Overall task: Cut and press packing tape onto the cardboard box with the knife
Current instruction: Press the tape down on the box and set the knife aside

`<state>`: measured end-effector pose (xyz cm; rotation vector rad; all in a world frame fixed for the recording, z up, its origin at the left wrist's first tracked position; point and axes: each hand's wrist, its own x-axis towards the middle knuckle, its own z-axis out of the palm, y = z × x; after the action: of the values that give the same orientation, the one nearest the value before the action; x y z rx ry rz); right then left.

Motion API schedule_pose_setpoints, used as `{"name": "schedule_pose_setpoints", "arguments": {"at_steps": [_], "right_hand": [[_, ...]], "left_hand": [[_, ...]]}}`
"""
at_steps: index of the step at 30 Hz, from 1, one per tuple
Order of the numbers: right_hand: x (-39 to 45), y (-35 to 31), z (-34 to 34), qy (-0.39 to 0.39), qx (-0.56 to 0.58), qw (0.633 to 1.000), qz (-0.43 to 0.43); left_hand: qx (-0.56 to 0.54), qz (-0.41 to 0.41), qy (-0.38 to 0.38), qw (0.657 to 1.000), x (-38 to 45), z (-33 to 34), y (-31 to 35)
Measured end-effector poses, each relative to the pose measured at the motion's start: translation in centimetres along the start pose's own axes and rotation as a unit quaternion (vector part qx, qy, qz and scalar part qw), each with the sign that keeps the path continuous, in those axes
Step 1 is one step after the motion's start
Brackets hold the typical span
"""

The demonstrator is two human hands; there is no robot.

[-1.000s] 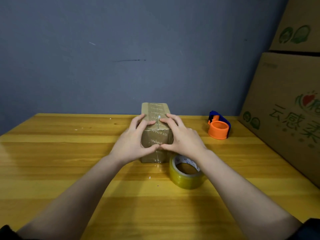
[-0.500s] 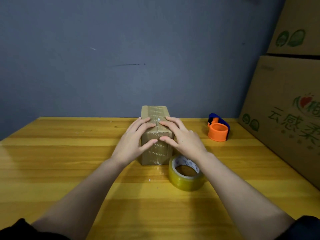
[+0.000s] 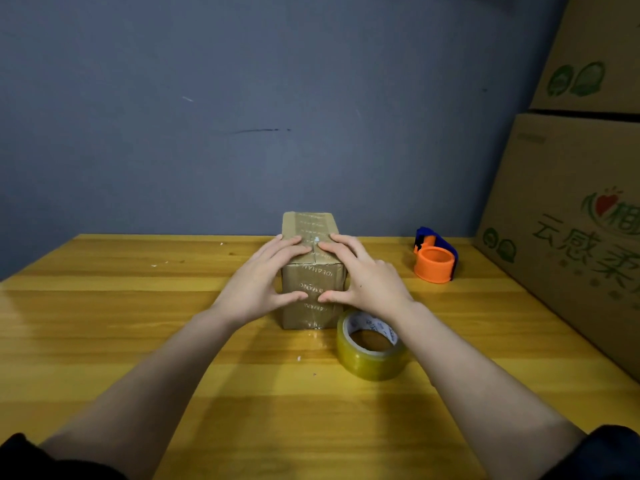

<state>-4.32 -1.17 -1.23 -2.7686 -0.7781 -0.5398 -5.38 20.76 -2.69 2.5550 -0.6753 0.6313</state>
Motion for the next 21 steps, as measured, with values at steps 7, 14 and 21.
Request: {"name": "schedule_pose_setpoints", "arguments": {"at_steps": [7, 14, 21], "right_hand": [[0.0, -0.2, -0.1, 0.012, 0.031, 0.999, 0.018], [0.1, -0.2, 0.1, 0.016, 0.067, 0.997, 0.024], [-0.1, 0.0, 0.0, -0.003, 0.002, 1.0, 0.004]], "left_hand": [[-0.118, -0.046, 0.005, 0.992, 0.4, -0.6, 0.6], [-0.156, -0.057, 0.021, 0.986, 0.3, -0.2, 0.6], [-0.064, -0.027, -0.024, 0.997, -0.2, -0.2, 0.4]]}}
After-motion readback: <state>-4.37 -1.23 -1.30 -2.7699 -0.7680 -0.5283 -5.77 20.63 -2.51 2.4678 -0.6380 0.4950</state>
